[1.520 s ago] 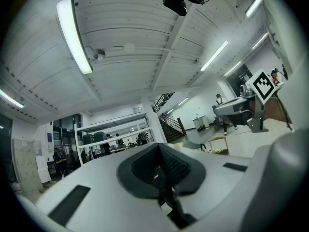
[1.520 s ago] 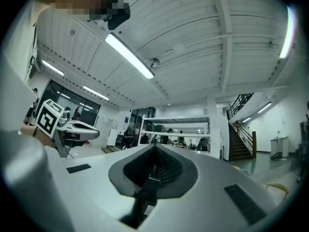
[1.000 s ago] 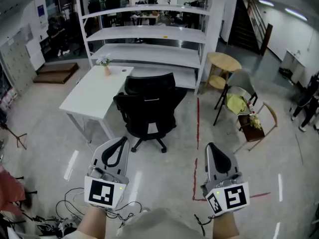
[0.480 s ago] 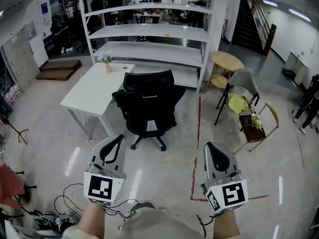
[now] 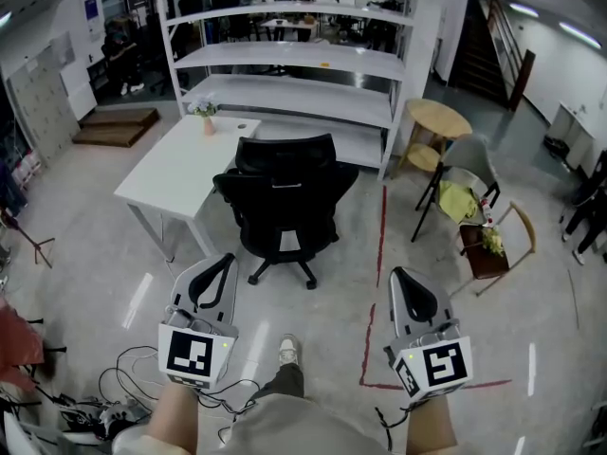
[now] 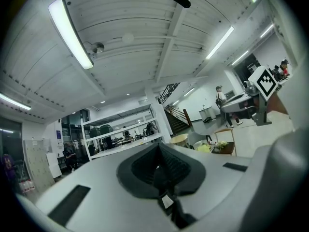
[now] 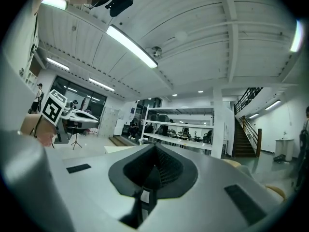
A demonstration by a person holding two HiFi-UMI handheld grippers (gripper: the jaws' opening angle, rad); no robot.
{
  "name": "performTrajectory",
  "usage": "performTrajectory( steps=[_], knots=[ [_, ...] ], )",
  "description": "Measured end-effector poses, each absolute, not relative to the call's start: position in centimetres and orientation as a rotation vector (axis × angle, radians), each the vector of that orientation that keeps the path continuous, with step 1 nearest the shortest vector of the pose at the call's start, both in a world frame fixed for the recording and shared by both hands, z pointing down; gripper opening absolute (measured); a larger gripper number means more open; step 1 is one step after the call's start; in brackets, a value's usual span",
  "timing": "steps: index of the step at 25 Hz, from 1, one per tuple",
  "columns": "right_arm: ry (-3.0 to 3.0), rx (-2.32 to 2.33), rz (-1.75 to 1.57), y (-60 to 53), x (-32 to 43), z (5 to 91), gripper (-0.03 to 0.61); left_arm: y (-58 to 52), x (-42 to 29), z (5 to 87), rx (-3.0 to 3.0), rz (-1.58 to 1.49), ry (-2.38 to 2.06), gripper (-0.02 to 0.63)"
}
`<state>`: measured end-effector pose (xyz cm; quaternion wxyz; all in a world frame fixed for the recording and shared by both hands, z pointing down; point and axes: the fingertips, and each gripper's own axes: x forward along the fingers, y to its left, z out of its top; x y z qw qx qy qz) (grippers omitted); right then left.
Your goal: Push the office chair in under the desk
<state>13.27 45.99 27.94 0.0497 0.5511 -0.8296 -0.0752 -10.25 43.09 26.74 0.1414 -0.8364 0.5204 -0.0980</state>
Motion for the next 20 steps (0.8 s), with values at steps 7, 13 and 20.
performTrajectory(
  steps=[7, 13, 20],
  knots=[
    [-2.522, 1.643, -0.216, 41.1, 12.8, 28.8, 0.006, 38.8, -11.3, 27.5, -2.394, -0.287, 1.53, 0.008],
    [-2.504, 1.6, -0.206, 36.0, 12.1, 30.1, 0.006, 33.7, -12.1, 28.4, -2.399, -0.276, 1.557, 0.008],
    [-2.473, 1.573, -0.177, 28.8, 11.0, 30.7, 0.006, 26.4, -12.6, 28.9, -2.421, -0.317, 1.522, 0.009]
  ],
)
